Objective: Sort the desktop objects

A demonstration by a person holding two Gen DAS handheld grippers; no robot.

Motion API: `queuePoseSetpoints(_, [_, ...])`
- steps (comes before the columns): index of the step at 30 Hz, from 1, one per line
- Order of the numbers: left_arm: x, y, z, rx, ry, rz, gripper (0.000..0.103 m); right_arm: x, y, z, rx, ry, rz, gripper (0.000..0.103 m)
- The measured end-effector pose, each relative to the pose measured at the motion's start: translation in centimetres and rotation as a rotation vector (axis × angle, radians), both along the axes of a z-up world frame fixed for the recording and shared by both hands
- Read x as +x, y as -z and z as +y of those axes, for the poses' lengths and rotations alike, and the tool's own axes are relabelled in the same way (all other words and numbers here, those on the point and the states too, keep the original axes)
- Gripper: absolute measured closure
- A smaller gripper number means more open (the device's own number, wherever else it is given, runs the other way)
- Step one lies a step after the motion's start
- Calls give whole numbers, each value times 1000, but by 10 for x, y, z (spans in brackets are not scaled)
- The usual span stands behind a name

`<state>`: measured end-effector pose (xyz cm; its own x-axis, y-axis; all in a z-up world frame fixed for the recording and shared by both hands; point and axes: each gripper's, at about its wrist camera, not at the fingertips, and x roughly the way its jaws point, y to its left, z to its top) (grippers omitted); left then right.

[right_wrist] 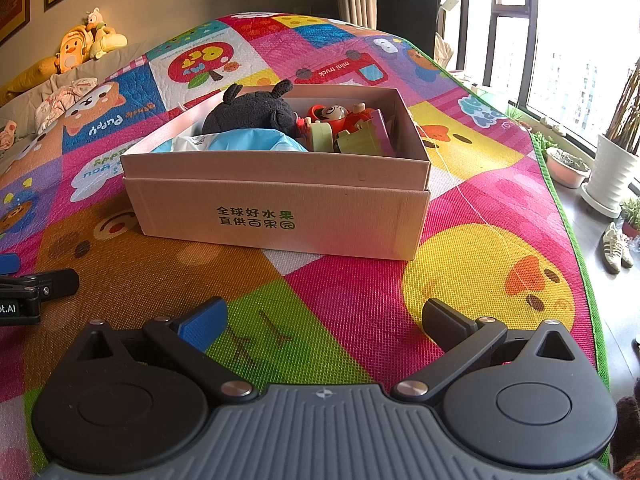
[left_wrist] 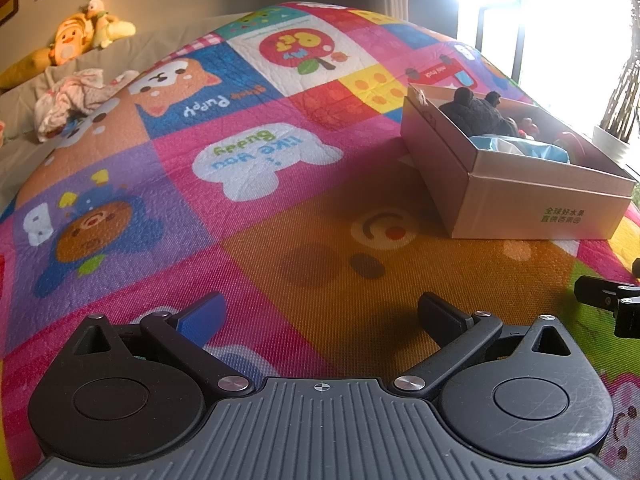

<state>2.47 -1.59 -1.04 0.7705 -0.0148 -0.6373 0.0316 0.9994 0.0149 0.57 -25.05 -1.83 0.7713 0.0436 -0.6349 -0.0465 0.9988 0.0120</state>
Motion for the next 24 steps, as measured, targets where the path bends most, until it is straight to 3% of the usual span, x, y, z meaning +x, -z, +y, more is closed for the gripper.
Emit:
queuePoseSetpoints(16, [-1, -1, -5, 19, -17, -6, 0, 0, 0, 0, 1, 0, 0, 0])
queuePoseSetpoints(24, [-9, -3, -29, 179, -23, -55, 0, 0, 0, 0, 0, 0, 0, 0])
